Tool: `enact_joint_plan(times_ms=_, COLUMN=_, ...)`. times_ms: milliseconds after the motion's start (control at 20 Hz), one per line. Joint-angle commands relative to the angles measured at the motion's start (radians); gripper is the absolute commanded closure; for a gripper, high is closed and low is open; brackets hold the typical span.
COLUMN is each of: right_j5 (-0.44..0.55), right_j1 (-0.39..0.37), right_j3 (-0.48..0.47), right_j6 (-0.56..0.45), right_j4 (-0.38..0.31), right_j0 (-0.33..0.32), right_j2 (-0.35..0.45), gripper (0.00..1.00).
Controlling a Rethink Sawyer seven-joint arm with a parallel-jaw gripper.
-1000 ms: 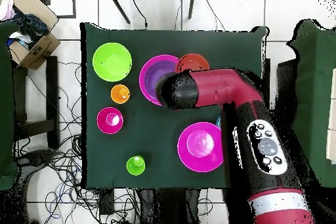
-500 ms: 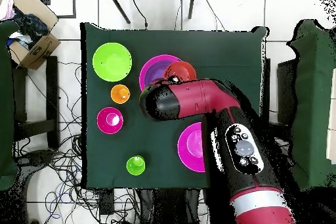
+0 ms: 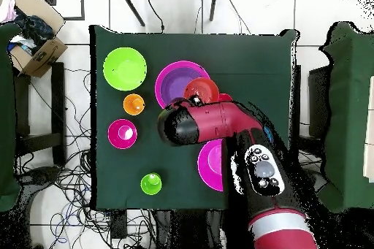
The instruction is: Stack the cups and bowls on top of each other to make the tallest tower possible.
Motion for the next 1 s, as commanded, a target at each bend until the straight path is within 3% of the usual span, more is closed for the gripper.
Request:
enact_joint_plan(times_ms=50, right_j5=-0.072, right_j1=0.049, right_j3=0.050, right_j6=0.165, right_j4=-0.034, right_j0=0.049, right_j2=-0.043, gripper=1.00)
enact_joint_plan(times_ms=600, right_j5=-0.172, right_j1=0.095, right_j3=0.044, right_j6=0.188, right_j4=0.003, right_j0=0.081, right_j2=-0.063, gripper=1.00)
enact_joint_plan(times_ms=1000, right_j5=-0.184, right_j1=0.172, right_j3=-0.032, right_j6=0.226, right_j4=0.049, right_j0=0.141, right_j2=-0.101, gripper=1.00)
